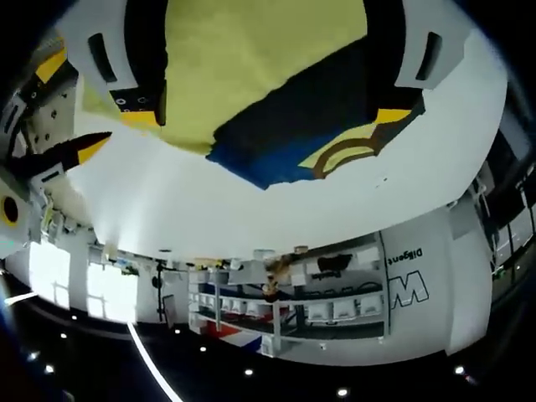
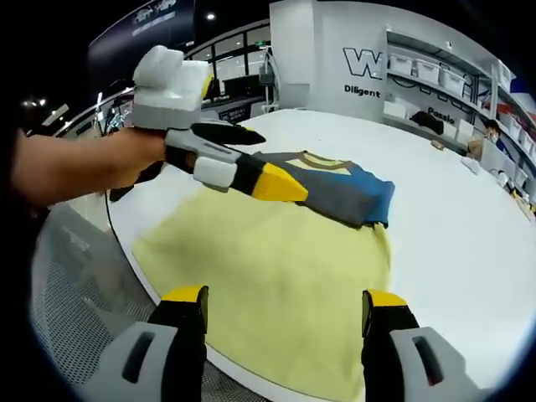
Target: Fold the garment on the visible template until the final outline fits inside the template.
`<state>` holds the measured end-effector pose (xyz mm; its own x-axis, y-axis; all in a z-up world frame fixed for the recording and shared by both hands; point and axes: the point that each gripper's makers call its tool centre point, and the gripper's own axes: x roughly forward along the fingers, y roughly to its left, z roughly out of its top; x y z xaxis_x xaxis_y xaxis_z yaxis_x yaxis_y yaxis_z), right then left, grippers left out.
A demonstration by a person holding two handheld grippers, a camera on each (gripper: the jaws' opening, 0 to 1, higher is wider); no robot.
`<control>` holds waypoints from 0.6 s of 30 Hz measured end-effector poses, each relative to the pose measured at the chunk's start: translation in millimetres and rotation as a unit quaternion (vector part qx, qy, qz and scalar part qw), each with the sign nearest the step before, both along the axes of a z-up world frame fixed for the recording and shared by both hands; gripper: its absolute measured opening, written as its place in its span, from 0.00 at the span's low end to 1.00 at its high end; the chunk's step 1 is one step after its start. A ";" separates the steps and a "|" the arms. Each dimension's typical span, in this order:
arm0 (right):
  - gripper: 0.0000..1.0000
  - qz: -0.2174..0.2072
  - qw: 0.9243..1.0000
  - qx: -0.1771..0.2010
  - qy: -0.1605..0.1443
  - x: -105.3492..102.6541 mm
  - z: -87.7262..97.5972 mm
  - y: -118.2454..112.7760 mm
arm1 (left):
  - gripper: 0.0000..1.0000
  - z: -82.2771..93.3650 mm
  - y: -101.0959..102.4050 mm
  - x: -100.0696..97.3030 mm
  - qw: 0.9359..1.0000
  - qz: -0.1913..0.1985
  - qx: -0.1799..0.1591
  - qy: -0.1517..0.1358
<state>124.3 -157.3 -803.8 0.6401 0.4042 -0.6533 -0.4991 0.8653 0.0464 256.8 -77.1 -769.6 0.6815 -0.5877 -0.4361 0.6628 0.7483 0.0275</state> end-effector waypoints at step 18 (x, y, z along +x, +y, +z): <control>0.76 0.020 1.000 -0.007 -0.001 -2.9 -0.8 7.0 | 0.92 -2.2 84.1 -72.3 0.996 0.064 -0.025 0.053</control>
<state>121.4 -150.2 -804.7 0.6253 0.4197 -0.6579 -0.5326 0.8457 0.0332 184.4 7.0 -771.8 0.7043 -0.5212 -0.4820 0.5588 0.8258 -0.0764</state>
